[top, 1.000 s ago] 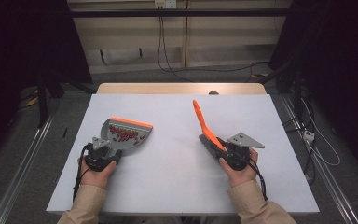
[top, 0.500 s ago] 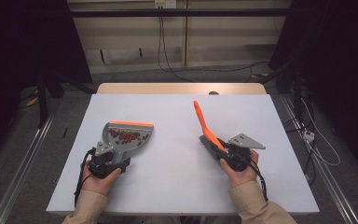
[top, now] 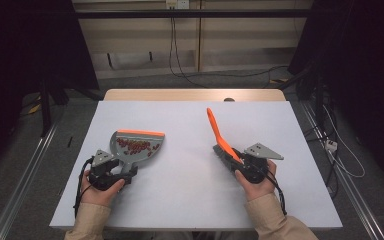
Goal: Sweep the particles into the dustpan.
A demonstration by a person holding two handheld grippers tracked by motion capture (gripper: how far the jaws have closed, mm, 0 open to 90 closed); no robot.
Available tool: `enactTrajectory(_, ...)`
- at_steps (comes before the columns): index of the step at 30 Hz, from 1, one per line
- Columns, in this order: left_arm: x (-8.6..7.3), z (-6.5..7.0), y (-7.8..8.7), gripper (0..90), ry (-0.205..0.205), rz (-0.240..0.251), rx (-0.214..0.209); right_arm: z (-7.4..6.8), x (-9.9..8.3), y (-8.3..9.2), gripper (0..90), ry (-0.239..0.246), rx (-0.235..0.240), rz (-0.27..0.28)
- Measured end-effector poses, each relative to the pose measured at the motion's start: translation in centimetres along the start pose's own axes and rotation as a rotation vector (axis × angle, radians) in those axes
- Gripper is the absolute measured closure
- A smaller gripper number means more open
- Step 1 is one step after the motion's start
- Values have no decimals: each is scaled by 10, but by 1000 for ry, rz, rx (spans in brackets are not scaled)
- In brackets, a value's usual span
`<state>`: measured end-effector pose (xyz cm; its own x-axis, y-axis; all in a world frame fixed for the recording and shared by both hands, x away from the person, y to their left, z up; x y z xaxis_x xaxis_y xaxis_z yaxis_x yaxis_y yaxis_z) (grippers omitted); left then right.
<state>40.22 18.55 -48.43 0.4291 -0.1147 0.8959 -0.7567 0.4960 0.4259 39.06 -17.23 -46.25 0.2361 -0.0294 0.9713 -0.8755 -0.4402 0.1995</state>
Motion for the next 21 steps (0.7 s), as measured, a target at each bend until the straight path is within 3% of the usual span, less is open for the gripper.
enactTrajectory(8,-4,13,0,272,-20,-28,-41,1,0,0,709,-7,-3,-1)
enactTrajectory(14,-6,23,-1,252,-27,-40,-62,2,1,1,710,-6,-2,4)
enactTrajectory(18,0,16,0,211,-23,-11,-38,3,1,0,709,-18,-3,5)
enactTrajectory(21,5,17,0,198,-37,18,-52,2,1,-2,709,-29,2,8)
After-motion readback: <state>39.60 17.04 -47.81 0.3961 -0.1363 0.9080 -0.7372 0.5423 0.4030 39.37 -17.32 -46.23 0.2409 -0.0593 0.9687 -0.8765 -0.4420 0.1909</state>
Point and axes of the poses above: each handheld gripper's, and its own axes: y roughly backward along the jaws, x roughly out of its top, z roughly to its right, the point moved 8 cm from there along -y, roughly forward along the jaws, and after that the axes turned 13 degrees about z, right-handed, at the moved point
